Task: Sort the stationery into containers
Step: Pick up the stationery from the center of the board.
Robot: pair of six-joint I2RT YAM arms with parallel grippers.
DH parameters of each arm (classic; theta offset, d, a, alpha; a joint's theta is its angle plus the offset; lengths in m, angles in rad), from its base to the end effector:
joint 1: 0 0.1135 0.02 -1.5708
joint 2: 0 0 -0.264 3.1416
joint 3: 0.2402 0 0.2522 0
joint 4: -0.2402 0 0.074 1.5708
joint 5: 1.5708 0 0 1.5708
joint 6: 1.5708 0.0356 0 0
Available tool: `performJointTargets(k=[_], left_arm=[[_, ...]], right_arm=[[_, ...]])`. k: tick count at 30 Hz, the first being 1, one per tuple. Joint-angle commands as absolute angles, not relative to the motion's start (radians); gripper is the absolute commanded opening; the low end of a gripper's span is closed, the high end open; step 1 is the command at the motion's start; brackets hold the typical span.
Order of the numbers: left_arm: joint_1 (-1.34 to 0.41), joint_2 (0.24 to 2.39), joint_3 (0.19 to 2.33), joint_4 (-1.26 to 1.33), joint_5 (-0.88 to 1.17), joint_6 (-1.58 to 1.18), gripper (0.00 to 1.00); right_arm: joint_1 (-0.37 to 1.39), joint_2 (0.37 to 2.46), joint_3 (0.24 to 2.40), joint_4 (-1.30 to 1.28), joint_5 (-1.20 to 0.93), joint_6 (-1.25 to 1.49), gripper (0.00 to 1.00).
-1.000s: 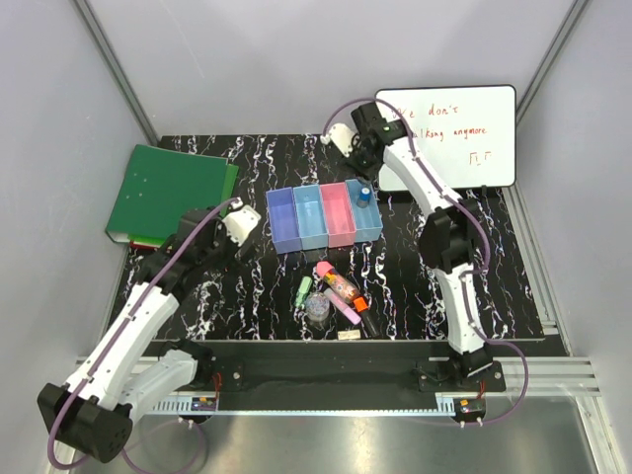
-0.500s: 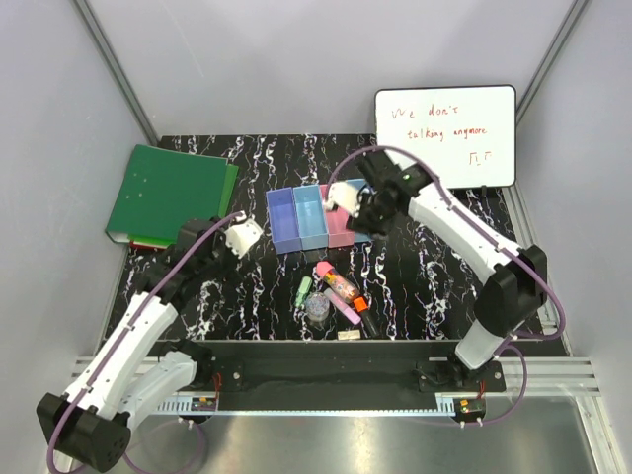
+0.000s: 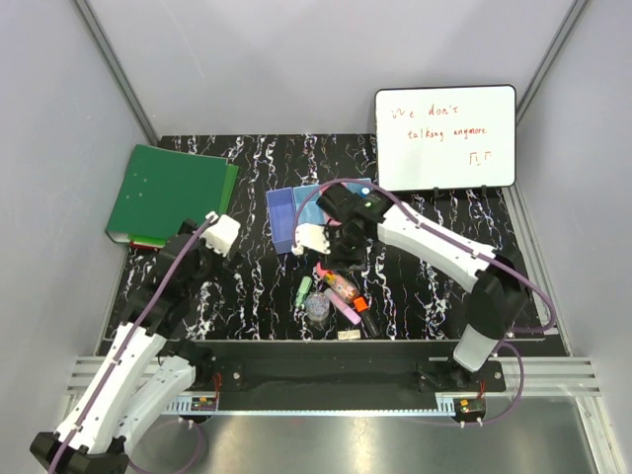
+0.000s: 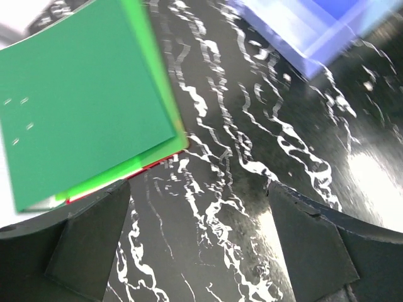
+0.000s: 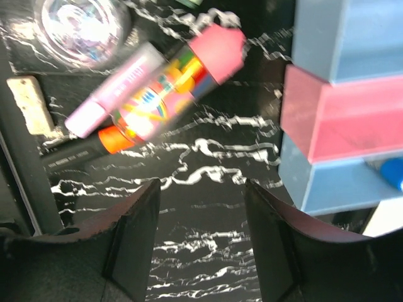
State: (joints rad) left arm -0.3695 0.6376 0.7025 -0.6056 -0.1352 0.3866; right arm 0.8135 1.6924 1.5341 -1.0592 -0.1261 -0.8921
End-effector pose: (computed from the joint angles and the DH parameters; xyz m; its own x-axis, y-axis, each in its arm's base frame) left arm 0.1342 -0.0468 0.2902 -0.3503 0.5363 -0.7679 0.4126 0.8244 0.3875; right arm 0.2311 0.2510 0.2936 0.1798 -0.9339 -0.3091 -0.9730 -0.1227 -0.1952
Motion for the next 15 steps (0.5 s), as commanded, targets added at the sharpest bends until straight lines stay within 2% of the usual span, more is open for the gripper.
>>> performJointTargets(k=[1,7,15], left_arm=[[-0.373,0.624,0.703,-0.558,-0.299,0.275,0.99],[-0.364,0.615,0.684,-0.571,-0.339,0.232,0.99],[-0.298,0.64,0.719,-0.54,-0.279,0.262,0.99]], right_arm=[[0.883,1.744,1.58,-1.061,-0.153,-0.911,0.63],[0.969,1.778,1.606,-1.101,-0.164,-0.917,0.64],[1.065,1.851,1.629,-1.155,-0.189,-0.914,0.65]])
